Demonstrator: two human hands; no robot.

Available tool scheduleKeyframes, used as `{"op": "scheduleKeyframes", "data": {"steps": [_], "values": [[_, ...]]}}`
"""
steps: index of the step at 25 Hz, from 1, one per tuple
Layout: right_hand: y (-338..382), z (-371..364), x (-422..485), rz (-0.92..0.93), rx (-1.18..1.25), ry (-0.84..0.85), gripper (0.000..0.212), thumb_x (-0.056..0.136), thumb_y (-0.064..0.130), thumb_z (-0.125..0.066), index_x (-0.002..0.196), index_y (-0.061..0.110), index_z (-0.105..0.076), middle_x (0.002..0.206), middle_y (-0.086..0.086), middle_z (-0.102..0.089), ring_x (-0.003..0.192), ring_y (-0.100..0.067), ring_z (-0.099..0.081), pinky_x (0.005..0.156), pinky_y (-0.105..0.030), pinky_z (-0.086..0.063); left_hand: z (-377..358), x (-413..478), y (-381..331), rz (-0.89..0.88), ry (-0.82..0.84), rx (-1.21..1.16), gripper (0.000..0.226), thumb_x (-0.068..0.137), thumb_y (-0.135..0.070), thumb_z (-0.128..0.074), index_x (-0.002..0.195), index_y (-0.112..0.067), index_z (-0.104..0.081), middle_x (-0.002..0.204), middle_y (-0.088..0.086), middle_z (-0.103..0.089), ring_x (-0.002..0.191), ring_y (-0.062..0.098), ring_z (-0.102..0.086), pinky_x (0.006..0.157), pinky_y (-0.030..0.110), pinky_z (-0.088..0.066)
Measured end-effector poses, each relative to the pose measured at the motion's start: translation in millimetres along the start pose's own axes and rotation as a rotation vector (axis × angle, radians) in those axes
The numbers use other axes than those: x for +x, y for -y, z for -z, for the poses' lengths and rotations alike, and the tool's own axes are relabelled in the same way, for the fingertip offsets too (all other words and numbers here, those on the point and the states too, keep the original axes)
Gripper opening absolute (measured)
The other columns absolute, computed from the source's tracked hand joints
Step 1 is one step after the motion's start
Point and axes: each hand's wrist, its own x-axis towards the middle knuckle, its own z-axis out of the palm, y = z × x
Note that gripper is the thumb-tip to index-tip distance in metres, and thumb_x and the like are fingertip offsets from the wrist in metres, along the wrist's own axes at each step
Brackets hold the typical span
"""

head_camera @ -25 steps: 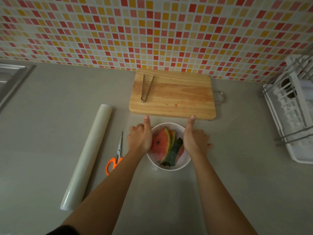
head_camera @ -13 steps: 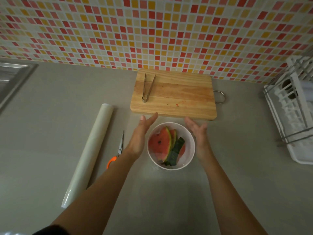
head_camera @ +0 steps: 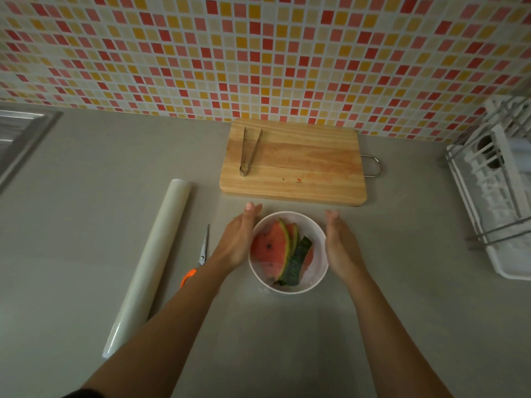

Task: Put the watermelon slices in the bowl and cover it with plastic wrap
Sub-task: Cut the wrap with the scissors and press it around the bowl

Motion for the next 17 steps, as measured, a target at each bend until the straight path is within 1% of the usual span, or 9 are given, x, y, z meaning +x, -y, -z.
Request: {"op": "scheduleKeyframes", "data": {"steps": [1,3,4,6,7,9,12,14,17], "values": [[-1.0,-2.0,-2.7,-0.011,0.081,-0.053,0.097,0.064,0.088,-0.002,0.125,0.031,-0.053,0.128,0.01,-0.053,0.117,-0.008,-0.048,0.093,-0.023,-0.031,3.9,3.8,-1.1,-0.027,-0.015,-0.019,0.077,0.087,-0.067,-0.005,0.139,-0.029,-0.047,0.144,0.005,-0.049,0.132,0.02,-0.043,0.108,0.034,-0.028],[-1.7,-12.2,-6.9,-0.026,0.228,-0.044,0.093,0.065,0.088,-0.009,0.131,0.034,-0.047,0.139,0.007,-0.048,0.127,-0.011,-0.044,0.103,-0.029,-0.031,6.9,12.9,-5.8,-0.097,0.04,-0.007,0.065,0.094,-0.061,-0.009,0.14,-0.033,-0.046,0.149,-0.001,-0.042,0.137,0.014,-0.033,0.107,0.028,-0.02],[-1.9,-18.6,-7.9,-0.034,0.274,-0.002,0.09,0.065,0.088,-0.013,0.127,0.035,-0.051,0.135,0.003,-0.054,0.124,-0.014,-0.048,0.106,-0.035,-0.035,5.4,17.9,-8.6,-0.12,0.104,0.002,0.059,0.097,-0.056,-0.012,0.138,-0.034,-0.047,0.148,-0.004,-0.043,0.136,0.011,-0.033,0.105,0.024,-0.02],[-0.4,-27.0,-6.8,-0.044,0.356,0.038,0.08,0.068,0.087,-0.02,0.11,0.034,-0.064,0.114,-0.001,-0.067,0.108,-0.017,-0.061,0.099,-0.045,-0.045,-0.7,25.3,-13.8,-0.094,0.24,-0.06,0.052,0.1,-0.049,-0.018,0.136,-0.031,-0.051,0.141,-0.003,-0.05,0.128,0.008,-0.044,0.103,0.019,-0.03],[1.1,-27.9,-4.6,-0.054,0.378,0.034,0.079,0.067,0.087,-0.023,0.103,0.033,-0.067,0.104,-0.001,-0.071,0.101,-0.018,-0.064,0.095,-0.046,-0.048,-3.6,27.2,-16.4,-0.046,0.309,-0.144,0.053,0.1,-0.048,-0.02,0.135,-0.027,-0.053,0.135,0.001,-0.056,0.122,0.011,-0.052,0.103,0.022,-0.037],[-1.8,-28.4,-0.4,-0.091,0.412,0.025,0.082,0.065,0.089,-0.024,0.097,0.029,-0.07,0.096,-0.003,-0.073,0.095,-0.02,-0.067,0.092,-0.048,-0.05,-8.1,29.1,-19.1,0.078,0.4,-0.324,0.062,0.099,-0.05,-0.017,0.129,-0.015,-0.059,0.121,0.008,-0.066,0.11,0.019,-0.063,0.095,0.029,-0.049],[-12.8,-30.8,1.1,-0.105,0.488,0.033,0.083,0.064,0.091,-0.025,0.099,0.03,-0.07,0.1,-0.007,-0.071,0.098,-0.025,-0.066,0.092,-0.051,-0.05,-11.1,27.8,-25.9,0.184,0.391,-0.346,0.075,0.096,-0.058,-0.012,0.115,-0.01,-0.066,0.102,0.01,-0.072,0.096,0.019,-0.069,0.08,0.026,-0.055],[-16.9,-31.7,0.4,-0.109,0.556,0.025,0.082,0.063,0.091,-0.027,0.1,0.031,-0.069,0.103,-0.01,-0.07,0.101,-0.028,-0.064,0.093,-0.053,-0.049,-13.2,27.5,-31.3,0.246,0.359,-0.279,0.083,0.092,-0.066,-0.011,0.114,-0.01,-0.067,0.104,0.013,-0.072,0.098,0.023,-0.069,0.083,0.03,-0.054],[-21.6,-31.5,0.0,-0.092,0.633,-0.008,0.084,0.065,0.09,-0.029,0.103,0.026,-0.069,0.103,-0.013,-0.07,0.101,-0.03,-0.064,0.093,-0.056,-0.048,-17.9,28.0,-37.4,0.311,0.274,-0.13,0.091,0.086,-0.075,-0.01,0.105,-0.01,-0.071,0.099,0.013,-0.073,0.096,0.026,-0.069,0.087,0.036,-0.052]]}}
